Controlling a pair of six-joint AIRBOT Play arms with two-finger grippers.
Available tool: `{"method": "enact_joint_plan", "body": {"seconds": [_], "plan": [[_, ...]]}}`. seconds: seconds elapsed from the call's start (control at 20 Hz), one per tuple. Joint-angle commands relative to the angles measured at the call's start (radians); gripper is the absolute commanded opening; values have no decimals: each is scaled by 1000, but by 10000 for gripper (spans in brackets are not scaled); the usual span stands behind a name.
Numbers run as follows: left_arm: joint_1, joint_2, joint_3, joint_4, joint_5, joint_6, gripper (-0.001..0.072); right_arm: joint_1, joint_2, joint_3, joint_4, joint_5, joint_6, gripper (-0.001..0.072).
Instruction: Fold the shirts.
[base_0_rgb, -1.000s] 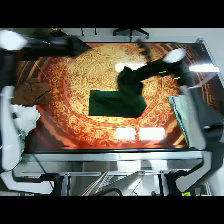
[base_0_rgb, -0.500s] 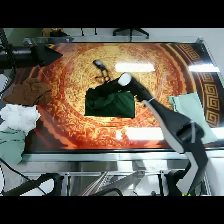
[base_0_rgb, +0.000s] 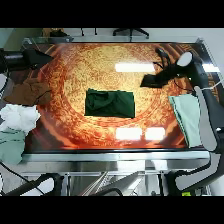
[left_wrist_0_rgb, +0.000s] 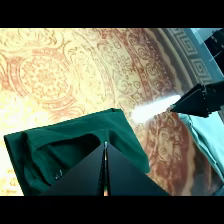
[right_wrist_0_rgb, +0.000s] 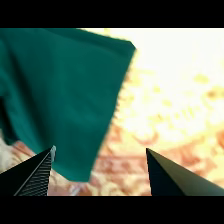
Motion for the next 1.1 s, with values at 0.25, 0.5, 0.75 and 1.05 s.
{"method": "enact_joint_plan", "body": {"seconds": [0.25,0.5,0.75,1.05], "plan": [[15,0,-1,-1,-22,5,9,-51,-115,-342,380,-160,-206,643],[15,0,-1,0,-22,5,10,36,-215,-341,609,-184,-336,642],[14,0,-1,-1,-25,5,10,68,-225,-334,791,-158,-492,59],[14,0,-1,0,-25,5,9,-45,-38,-87,821,-154,-461,17]]}}
